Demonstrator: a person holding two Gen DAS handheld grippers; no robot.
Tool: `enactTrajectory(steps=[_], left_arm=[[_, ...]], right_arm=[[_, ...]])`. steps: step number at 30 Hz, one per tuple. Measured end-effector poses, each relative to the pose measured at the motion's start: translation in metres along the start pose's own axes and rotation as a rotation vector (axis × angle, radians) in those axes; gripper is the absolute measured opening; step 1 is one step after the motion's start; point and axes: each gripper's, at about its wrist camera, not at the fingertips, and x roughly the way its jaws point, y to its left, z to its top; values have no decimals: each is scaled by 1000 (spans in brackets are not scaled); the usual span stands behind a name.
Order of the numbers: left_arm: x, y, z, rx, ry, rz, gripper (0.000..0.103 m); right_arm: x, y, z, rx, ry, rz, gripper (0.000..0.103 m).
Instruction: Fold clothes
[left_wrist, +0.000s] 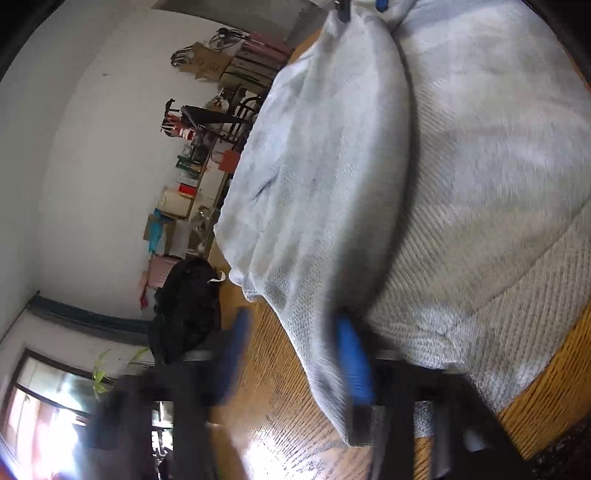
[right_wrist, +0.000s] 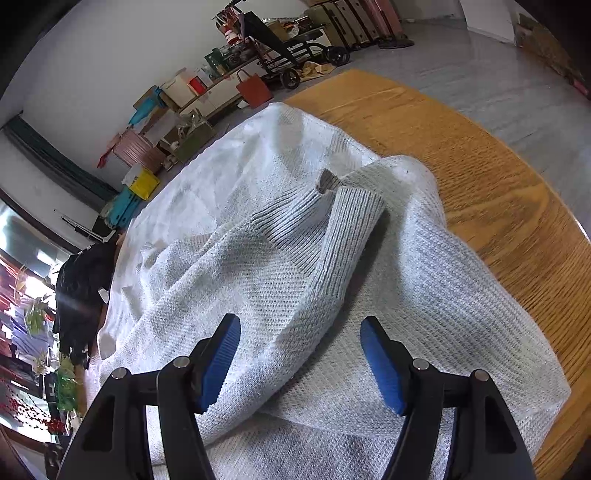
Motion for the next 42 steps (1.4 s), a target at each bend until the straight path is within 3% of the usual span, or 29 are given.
enactTrajectory(steps=[1, 3, 7, 12, 15, 18, 20, 22, 24, 28, 34, 38, 42], left_arm=[[2, -2, -1, 9, 5, -1, 19], [4, -5, -1, -5, 19, -47, 9], [4, -7, -1, -11, 18, -73, 6], [4, 9, -1, -105, 22, -146, 6], [4, 12, -2, -131, 24, -158, 6], [4, 8, 0, -118, 23, -150, 6], [3, 6, -1, -117, 20, -152, 6], [2, 10, -4, -135, 13, -154, 6], [0, 14, -7, -149, 5, -147, 6], [-15, 30, -15, -200, -22, -98, 4], [-38, 36, -31, -211, -31, -119, 4], [-39, 26, -39, -178, -8, -160, 3], [-26, 20, -46, -191, 35, -198, 1]], right_arm=[[0, 0, 0, 0, 1, -1, 72], [0, -1, 1, 11, 0, -3, 71], [-3, -4, 6, 32, -5, -40, 71], [-4, -7, 16, 25, -13, -104, 71], [3, 0, 24, -11, -6, -122, 55], [16, 10, 33, -46, 17, -147, 54], [23, 18, 37, -79, 15, -157, 45], [22, 19, 34, -84, -19, -167, 16], [14, 19, 30, -71, -60, -160, 6], [-21, 17, 16, -76, -154, -124, 6], [-72, 18, -11, -94, -176, -69, 6], [-82, 15, -40, -138, -152, -121, 6], [-66, -10, -60, -91, -78, -190, 6]])
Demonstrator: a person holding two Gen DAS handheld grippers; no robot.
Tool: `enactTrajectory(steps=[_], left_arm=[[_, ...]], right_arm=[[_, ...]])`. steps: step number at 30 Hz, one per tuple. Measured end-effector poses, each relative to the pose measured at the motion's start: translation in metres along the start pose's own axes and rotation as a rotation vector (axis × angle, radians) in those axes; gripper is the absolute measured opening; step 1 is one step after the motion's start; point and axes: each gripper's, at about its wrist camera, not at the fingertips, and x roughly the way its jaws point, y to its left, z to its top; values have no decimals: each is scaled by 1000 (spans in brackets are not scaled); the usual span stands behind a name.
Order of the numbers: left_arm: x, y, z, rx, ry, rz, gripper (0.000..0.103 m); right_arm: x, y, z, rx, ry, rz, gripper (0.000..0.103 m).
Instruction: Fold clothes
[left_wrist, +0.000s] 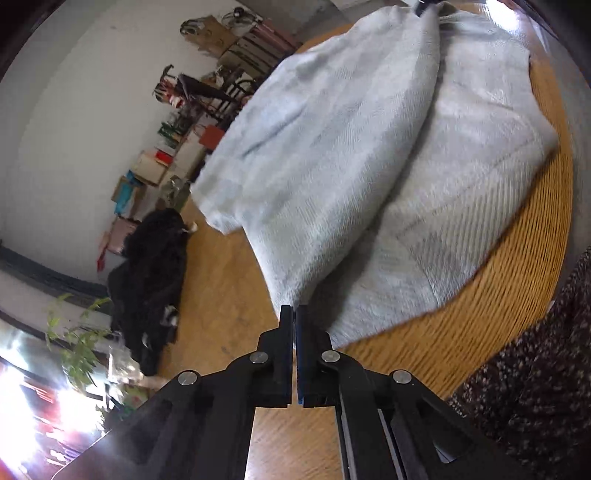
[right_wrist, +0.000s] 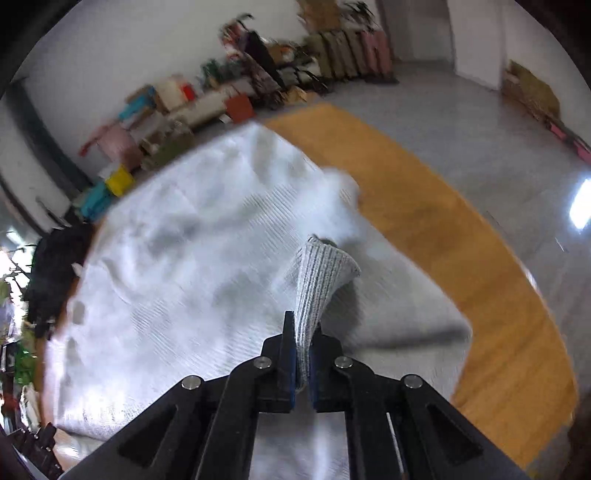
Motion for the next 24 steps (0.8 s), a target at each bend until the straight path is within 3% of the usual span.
enactTrajectory(steps=[2, 3, 5, 6, 7, 9, 13, 16, 21, 24], left_arm=[[-1, 5, -1, -24, -1, -16, 1], [-4, 8, -2, -38, -9, -26, 1], [-13, 17, -2, -80, -30, -64, 2], [-19, 23, -2, -110, -43, -95, 2], [-25, 28, -1, -140, -59, -128, 2], [-25, 37, 11, -185, -66, -177, 2], [-21, 50, 37, -264, -74, -267, 3], [-2, 45, 67, -315, -50, -321, 3], [60, 35, 81, -468, 149, -487, 3], [80, 59, 78, -679, 209, -639, 3]], right_arm=[[9, -10, -9, 24, 42, -6, 7], [10, -11, -11, 30, 47, 1, 13], [4, -12, -13, 19, 52, -4, 33], [-2, -14, -13, 16, 39, -18, 54], [-8, -16, -13, 12, 26, -33, 60], [-23, -24, -12, 16, -2, -47, 59], [-51, -35, 2, 18, -52, -12, 46], [-46, -22, 10, -44, -29, 24, 41], [-13, -10, 11, -72, 63, 41, 28], [8, -20, 6, -51, 116, 8, 24]])
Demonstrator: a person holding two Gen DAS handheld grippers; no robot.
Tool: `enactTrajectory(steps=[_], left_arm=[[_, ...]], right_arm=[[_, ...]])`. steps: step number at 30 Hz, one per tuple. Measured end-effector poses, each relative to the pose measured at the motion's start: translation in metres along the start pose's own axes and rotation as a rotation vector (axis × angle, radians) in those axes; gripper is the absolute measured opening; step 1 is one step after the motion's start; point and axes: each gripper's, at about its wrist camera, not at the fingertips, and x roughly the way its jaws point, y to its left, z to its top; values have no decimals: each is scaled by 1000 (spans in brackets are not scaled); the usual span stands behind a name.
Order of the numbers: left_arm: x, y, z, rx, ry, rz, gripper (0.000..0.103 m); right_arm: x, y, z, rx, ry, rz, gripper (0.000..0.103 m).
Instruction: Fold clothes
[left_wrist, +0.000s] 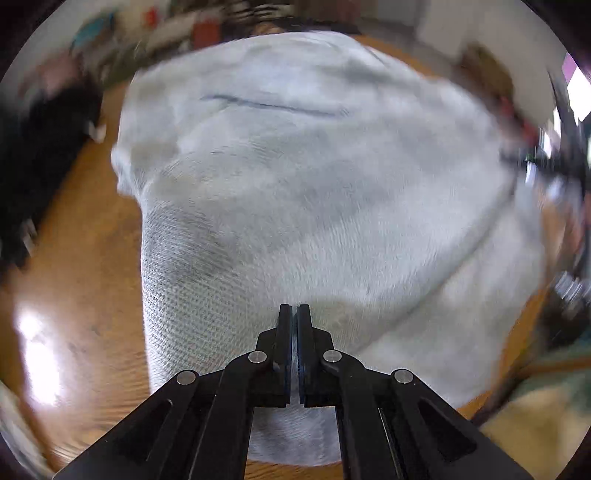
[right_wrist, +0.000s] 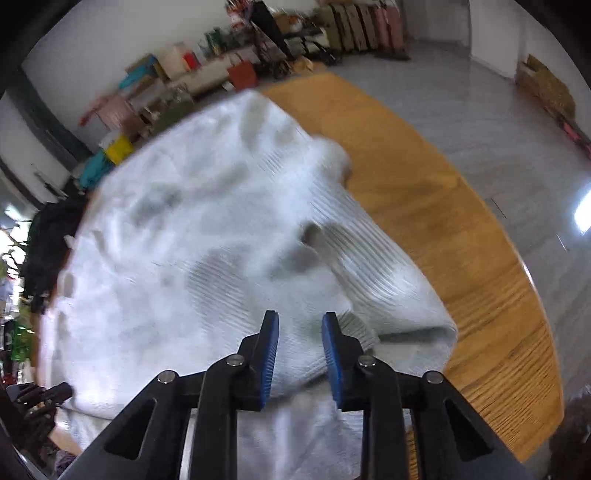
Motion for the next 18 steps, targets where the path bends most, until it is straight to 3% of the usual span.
enactTrajectory(steps=[2, 4, 5, 7, 9, 11, 13, 15, 18], left_arm=[[-9, 13, 22, -123, -15, -113, 2], [-16, 24, 52, -230, -22, -201, 2], [-13, 25, 67, -253, -9, -211, 3], [0, 26, 93, -288, 16, -200, 3], [19, 26, 117, -357, 36, -197, 6], [37, 22, 133, -423, 41, -235, 15], [51, 15, 145, -464, 41, -278, 53], [63, 11, 154, -494, 15, -294, 72], [76, 8, 164, -525, 17, -277, 72]], right_arm=[[1, -9, -1, 16, 5, 20, 25], [-4, -13, 0, 52, 30, 56, 45], [-7, -16, 1, 73, 43, 81, 51], [-14, -15, 2, 92, 57, 109, 71], [-22, -15, 2, 111, 59, 136, 77], [-30, -15, 1, 136, 54, 177, 78], [-35, -16, -2, 157, 46, 201, 80], [-41, -18, -8, 175, 30, 208, 80], [-43, -20, -18, 191, 23, 199, 80]])
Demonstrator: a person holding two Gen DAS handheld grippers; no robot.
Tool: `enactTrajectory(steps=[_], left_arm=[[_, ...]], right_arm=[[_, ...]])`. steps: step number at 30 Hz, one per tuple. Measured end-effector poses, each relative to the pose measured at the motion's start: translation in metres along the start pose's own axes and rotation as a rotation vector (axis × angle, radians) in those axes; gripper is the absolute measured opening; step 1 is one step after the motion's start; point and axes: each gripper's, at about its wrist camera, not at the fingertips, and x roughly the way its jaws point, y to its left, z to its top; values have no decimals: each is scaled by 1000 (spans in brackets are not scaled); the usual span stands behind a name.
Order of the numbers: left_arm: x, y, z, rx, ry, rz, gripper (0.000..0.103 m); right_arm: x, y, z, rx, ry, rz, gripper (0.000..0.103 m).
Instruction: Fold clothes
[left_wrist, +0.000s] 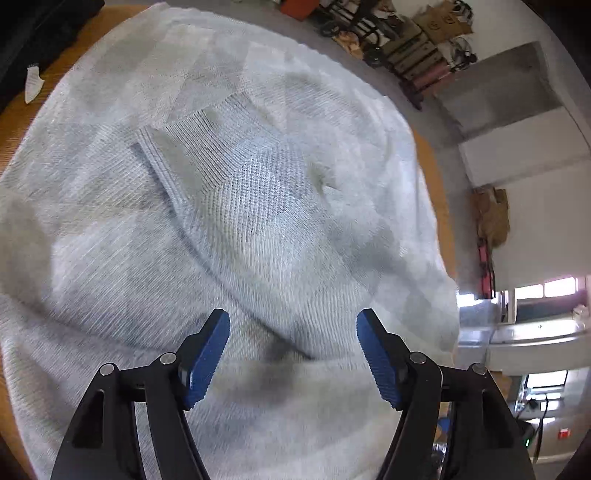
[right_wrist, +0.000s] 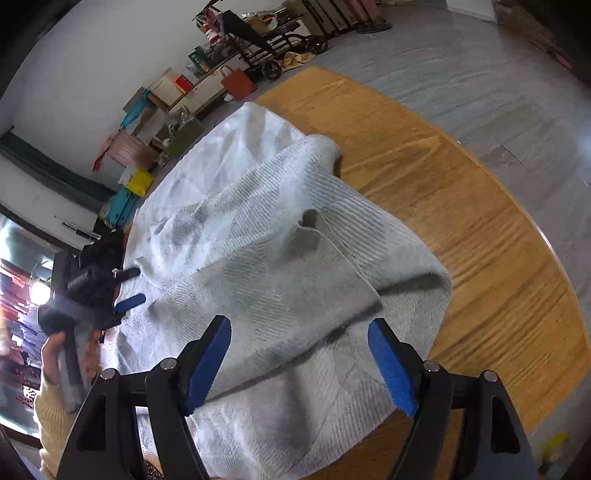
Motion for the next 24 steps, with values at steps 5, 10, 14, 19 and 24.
enactTrajectory(steps=[5, 10, 14, 19, 24], left_arm=[[9, 4, 8, -46, -1, -19, 71], [14, 1, 13, -19, -23, -16, 4], [9, 4, 16, -41, -52, -116, 4], [-17, -17, 24, -40, -114, -233, 3], [-49, -58, 25, 49, -169, -296, 3]], right_arm=[[8, -7, -10, 7, 5, -25, 80], [9, -6, -12, 10, -6, 8, 80], [3, 3, -6, -13, -42, 39, 80], [10, 30, 8, -16, -60, 172, 81], [47, 71, 15, 12, -33, 300, 81]])
